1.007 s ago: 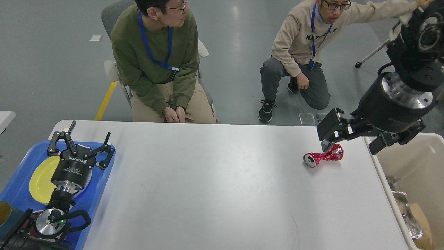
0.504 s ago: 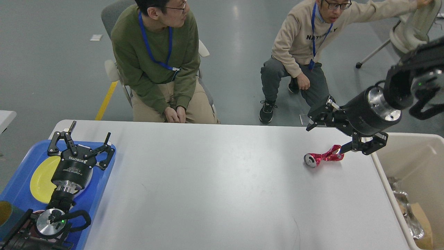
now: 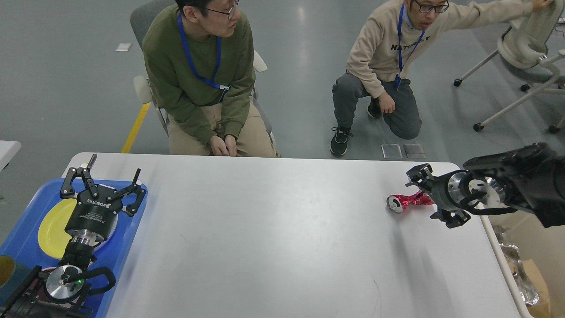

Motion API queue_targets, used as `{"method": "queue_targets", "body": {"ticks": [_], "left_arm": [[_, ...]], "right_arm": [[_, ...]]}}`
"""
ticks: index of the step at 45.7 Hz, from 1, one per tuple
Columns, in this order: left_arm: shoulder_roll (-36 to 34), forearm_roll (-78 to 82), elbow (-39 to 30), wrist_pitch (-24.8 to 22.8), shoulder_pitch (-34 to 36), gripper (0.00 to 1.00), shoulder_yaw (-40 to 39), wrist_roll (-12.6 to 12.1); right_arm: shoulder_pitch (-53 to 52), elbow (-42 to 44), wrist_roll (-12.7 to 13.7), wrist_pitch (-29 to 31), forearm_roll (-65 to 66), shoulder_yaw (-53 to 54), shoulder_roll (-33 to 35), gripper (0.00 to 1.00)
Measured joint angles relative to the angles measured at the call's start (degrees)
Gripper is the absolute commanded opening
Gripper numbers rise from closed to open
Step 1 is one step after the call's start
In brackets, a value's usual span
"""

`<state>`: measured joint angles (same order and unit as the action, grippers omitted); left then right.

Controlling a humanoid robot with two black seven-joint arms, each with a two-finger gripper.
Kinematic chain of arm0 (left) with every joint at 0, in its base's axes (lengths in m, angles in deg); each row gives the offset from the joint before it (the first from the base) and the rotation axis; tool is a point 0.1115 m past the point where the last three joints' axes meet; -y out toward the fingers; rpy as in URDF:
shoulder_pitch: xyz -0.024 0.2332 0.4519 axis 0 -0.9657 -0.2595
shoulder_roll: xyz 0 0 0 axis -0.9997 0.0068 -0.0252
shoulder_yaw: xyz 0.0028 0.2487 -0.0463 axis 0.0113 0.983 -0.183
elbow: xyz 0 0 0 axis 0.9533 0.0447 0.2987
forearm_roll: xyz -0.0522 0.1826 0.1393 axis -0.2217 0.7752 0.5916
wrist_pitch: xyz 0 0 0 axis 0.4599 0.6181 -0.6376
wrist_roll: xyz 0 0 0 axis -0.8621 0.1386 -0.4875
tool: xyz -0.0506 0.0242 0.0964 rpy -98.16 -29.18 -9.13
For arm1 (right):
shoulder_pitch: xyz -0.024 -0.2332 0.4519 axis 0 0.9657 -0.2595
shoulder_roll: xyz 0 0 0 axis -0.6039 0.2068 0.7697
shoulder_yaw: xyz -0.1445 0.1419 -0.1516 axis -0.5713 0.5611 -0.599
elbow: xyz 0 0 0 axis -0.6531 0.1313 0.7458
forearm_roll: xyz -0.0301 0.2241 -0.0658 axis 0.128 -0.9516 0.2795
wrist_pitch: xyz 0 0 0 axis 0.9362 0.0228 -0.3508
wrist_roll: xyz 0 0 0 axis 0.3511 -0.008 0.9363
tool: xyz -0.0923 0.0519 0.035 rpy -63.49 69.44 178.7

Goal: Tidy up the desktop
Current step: 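Lower and grasp the red can with the right gripper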

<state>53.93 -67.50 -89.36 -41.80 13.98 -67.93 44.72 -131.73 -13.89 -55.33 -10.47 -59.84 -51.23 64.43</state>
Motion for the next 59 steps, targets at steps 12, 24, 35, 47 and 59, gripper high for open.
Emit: {"method": "queue_targets", "body": {"ticks": [12,24,35,47,59], "left_arm": [[0.00,0.01,0.00,0.00,0.00,0.96,0.00,0.00],[0.00,0.00,0.00,0.00,0.00,0.96,0.00,0.00],[0.00,0.01,0.00,0.00,0.02,0.96,0.02,0.00],[0.00,0.01,0.00,0.02,0.03,0.96,0.03,0.00],[0.00,0.01,0.00,0.06,0.03,0.96,0.01,0.00]], "right_arm": [[13.30,17.97,0.08,-0.13,0.50,9.60,-4.55,1.00],[23.01,34.33,0.02,-0.17,1.14,10.41,-11.82,1.00],[26.34,38.46,-0.16,-2.47,1.21,10.72,-13.79,1.00],[27.20,39.68,-0.57,-4.64,1.22,11.12,-14.58,0.99],[27.28,39.75,-0.74,-4.92,1.22,12.46,-14.60,0.96]]}}
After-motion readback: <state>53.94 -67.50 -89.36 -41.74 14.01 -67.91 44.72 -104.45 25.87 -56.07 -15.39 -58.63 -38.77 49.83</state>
